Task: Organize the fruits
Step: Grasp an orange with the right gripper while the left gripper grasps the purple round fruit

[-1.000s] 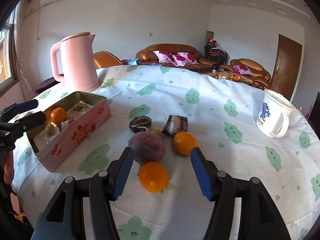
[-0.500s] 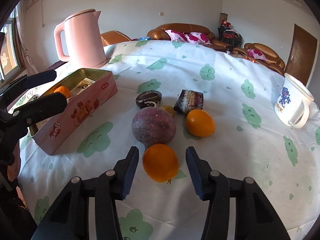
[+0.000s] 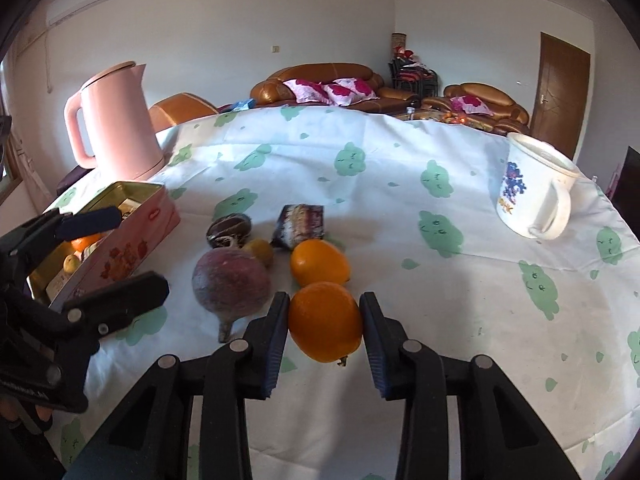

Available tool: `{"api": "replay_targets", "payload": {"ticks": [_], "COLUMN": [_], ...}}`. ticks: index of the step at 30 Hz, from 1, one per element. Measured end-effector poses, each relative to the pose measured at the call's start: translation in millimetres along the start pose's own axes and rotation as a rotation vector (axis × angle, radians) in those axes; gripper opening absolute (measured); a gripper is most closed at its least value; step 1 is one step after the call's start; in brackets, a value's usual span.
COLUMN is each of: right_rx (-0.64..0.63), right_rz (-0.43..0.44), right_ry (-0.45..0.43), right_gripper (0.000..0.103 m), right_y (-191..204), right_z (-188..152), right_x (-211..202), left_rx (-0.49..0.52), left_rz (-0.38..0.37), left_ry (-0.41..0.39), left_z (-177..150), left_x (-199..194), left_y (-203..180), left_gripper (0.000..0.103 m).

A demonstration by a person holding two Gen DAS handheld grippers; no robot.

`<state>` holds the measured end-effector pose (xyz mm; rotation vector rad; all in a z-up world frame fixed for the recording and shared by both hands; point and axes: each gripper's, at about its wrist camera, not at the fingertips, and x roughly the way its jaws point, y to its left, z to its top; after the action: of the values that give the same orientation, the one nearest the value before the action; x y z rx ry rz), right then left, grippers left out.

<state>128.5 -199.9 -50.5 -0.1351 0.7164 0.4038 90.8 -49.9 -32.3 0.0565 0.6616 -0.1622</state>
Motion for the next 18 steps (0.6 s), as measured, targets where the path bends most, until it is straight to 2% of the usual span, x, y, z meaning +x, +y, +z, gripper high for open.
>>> {"api": "replay_targets", "payload": {"ticks": [4, 9, 13, 18], "right_rx": [0.041, 0.062, 0.063, 0.054], "right_rz": [-0.034, -0.037, -0.025, -0.010], "right_ry": [-0.017, -0.024, -0.014, 0.005], "right_gripper": [0.038, 0.038, 0.038, 0.038], "right_y": [-12, -18, -18, -17], "right_z": [4, 4, 5, 5], "right_x": [1, 0, 2, 6], "left_rx": [-0.010, -0.041, -0.056, -0.042], "left_rz": [-0.034, -0.071, -0.085, -0.129], "left_ry": [0.040, 0.093, 0.092, 0.122], "left_z": [2, 3, 5, 5], "left_x": [19, 39, 43, 49], "left_y": [-10, -12, -12, -15], "left_gripper": [0.096, 0.079, 0.078, 0.060]}}
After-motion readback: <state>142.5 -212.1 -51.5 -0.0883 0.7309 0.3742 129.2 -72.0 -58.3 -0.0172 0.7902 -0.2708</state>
